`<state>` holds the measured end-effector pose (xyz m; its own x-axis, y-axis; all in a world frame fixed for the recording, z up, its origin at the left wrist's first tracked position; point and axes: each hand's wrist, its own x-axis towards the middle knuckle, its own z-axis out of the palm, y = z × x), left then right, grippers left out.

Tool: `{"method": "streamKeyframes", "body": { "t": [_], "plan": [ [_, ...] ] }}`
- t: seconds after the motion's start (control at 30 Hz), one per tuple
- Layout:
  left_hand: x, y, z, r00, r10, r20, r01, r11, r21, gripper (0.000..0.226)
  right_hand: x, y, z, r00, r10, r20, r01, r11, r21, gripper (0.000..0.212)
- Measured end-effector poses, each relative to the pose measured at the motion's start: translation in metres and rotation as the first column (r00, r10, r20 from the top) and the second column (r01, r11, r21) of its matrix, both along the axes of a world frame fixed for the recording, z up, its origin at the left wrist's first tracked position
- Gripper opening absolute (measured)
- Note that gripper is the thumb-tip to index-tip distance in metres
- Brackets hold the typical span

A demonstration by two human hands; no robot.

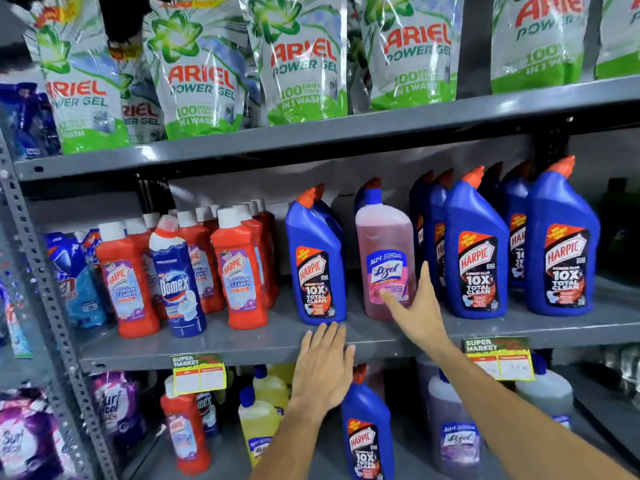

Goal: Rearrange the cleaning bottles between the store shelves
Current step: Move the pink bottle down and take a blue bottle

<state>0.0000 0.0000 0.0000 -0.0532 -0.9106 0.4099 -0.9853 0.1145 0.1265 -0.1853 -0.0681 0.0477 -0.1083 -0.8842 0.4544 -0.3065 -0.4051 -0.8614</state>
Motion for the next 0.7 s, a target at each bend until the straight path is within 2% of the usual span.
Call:
{"method": "streamKeyframes", "body": {
  "t": [0.1, 0.3, 0.5, 0.6, 0.7],
  "plan": [
    [0.002, -0.004, 0.000, 1.000, -0.009, -0.008, 0.009, 1.000, -0.028, 0.057, 0.001, -0.012, 0.005, 0.999, 0.010, 0.038, -0.011, 1.000, 0.018, 0.112],
    [0.002, -0.005, -0.003, 1.000, -0.016, -0.009, 0.016, 0.999, -0.039, 0.057, 0.004, -0.016, 0.001, 0.991, -0.135, -0.019, 0.135, 0.991, -0.003, 0.114],
    [-0.001, -0.004, -0.004, 1.000, 0.003, -0.005, -0.004, 0.999, -0.050, 0.057, -0.009, -0.022, 0.014, 0.990, -0.052, -0.132, 0.059, 0.997, 0.050, 0.092],
    [-0.001, -0.004, -0.003, 1.000, 0.008, -0.005, -0.008, 0.999, -0.035, 0.056, -0.007, -0.020, 0.017, 0.964, -0.143, -0.225, 0.160, 0.985, 0.060, 0.084],
    [-0.001, -0.004, -0.003, 1.000, 0.003, -0.021, -0.004, 1.000, -0.031, 0.056, -0.004, -0.009, 0.013, 0.946, -0.239, -0.221, 0.246, 0.969, 0.006, 0.083]
  ]
}}
